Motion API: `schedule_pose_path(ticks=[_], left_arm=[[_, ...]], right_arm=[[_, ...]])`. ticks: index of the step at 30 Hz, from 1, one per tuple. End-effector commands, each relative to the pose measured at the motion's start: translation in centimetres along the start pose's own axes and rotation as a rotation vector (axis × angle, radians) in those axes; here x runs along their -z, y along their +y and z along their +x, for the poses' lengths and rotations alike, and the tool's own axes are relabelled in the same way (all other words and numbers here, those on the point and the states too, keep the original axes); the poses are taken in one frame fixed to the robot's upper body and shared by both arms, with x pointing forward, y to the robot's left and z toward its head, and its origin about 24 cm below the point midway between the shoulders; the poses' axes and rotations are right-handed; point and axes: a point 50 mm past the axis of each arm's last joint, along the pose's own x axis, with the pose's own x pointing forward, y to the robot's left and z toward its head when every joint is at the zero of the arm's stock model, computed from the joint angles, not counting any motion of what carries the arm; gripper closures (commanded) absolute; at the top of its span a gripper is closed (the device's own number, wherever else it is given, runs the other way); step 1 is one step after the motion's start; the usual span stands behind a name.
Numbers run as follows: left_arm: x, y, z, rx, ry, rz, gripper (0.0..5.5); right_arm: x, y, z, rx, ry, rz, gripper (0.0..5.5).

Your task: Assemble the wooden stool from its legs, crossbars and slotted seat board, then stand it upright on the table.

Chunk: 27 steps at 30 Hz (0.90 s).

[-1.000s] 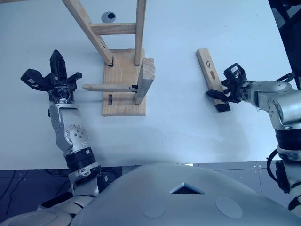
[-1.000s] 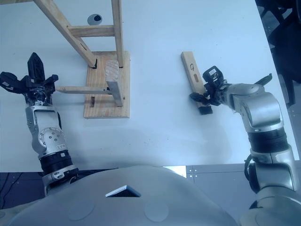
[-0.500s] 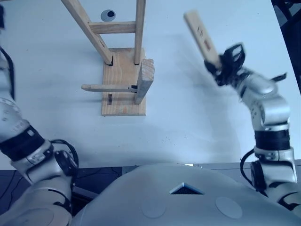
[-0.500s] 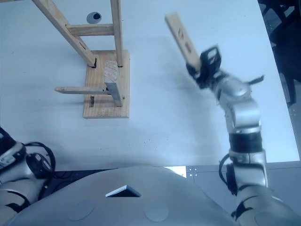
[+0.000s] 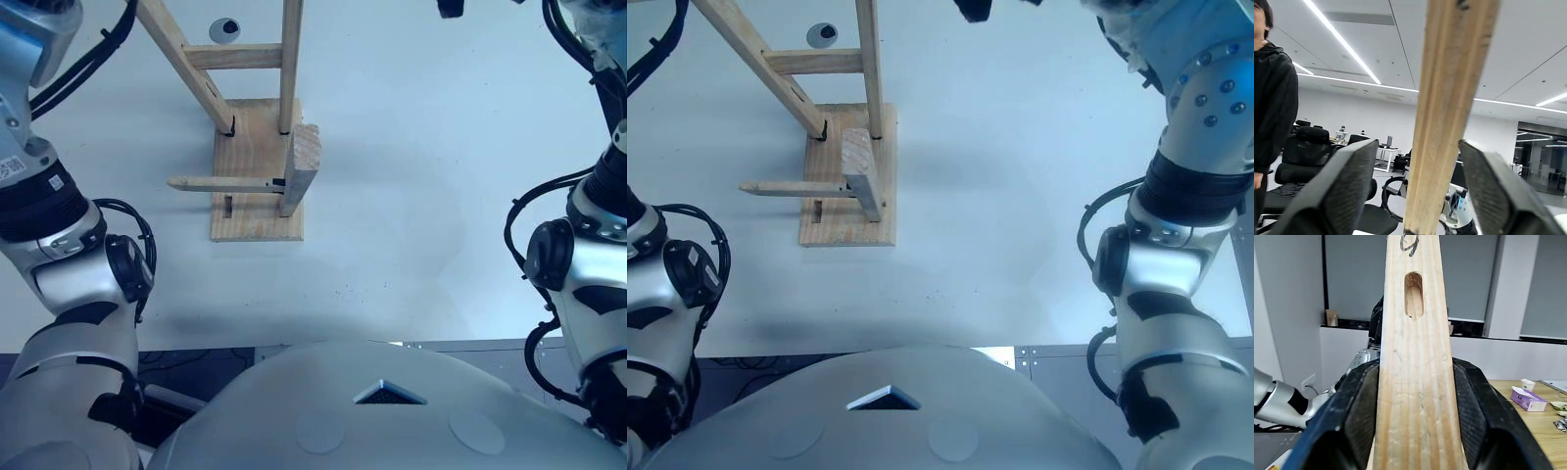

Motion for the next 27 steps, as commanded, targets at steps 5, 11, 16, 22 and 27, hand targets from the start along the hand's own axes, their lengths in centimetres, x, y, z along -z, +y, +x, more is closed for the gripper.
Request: schedule_pose_path(ticks=[5,11,16,22,27], left_arm=[[0.8,-0.5,0.1,0.060,-0.053,-0.078,2.29],[1.5,-1.1,0.0,0.095,-0.025,-0.086,2.29],[1.8,-1.3,0.2,0.094,-0.028,-0.072,2.29],[1.7,-1.3,0.5,0.093,-0.052,-0.060,2.29],[1.5,-1.4,0.0,0.099,-0.081,-0.074,2.85]], right_arm=[[1.0,0.6,0.6,-0.084,0.031,0.057,3.48],[1.4,0.2,0.6,-0.085,0.040,0.090,3.48],[2.0,0.4,0.8,-0.114,0.079,0.102,3.48],[3.2,0.8,0.8,-0.142,0.154,0.102,3.48],[3.4,0.5,0.6,-0.136,0.129,0.143,3.48]])
